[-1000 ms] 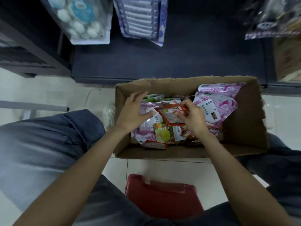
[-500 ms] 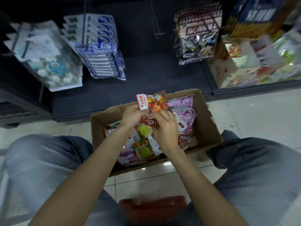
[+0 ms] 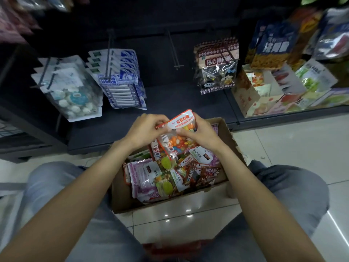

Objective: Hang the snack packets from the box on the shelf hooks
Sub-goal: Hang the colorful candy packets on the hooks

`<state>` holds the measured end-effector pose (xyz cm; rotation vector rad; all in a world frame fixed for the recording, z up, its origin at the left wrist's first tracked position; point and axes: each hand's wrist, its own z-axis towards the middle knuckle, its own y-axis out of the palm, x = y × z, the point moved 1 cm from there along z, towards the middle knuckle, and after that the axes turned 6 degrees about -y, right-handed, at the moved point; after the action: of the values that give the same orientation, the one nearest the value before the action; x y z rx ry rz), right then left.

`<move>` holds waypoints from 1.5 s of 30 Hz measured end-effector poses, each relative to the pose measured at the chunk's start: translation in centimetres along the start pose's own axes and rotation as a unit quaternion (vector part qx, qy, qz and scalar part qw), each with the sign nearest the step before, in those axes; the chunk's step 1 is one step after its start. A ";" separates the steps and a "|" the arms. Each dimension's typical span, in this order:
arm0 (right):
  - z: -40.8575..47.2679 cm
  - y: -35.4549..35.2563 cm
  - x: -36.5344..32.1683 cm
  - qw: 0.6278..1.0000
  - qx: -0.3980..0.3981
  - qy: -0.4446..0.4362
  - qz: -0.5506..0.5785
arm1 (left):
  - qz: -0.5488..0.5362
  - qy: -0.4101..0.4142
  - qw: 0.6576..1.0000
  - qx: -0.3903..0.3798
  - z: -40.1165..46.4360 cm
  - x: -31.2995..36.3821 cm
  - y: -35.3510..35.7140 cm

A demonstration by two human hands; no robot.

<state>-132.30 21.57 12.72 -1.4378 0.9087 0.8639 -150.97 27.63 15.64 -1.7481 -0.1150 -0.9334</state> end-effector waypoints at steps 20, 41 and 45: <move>0.6 -13.4 -8.6 0.931 0.304 -0.154 0.127 | -0.027 0.006 0.970 0.242 7.3 9.9 -7.2; 16.1 -30.4 -10.6 0.903 0.346 -0.255 0.006 | -0.068 0.162 0.963 0.205 24.5 22.2 -9.8; 16.6 -30.3 -9.6 0.893 0.377 -0.246 0.022 | -0.027 0.159 0.958 0.235 25.6 22.0 -9.9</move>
<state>-109.05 39.53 33.33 -0.4894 0.7571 0.7341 -127.35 45.27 34.77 -1.1482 -0.1623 -1.1118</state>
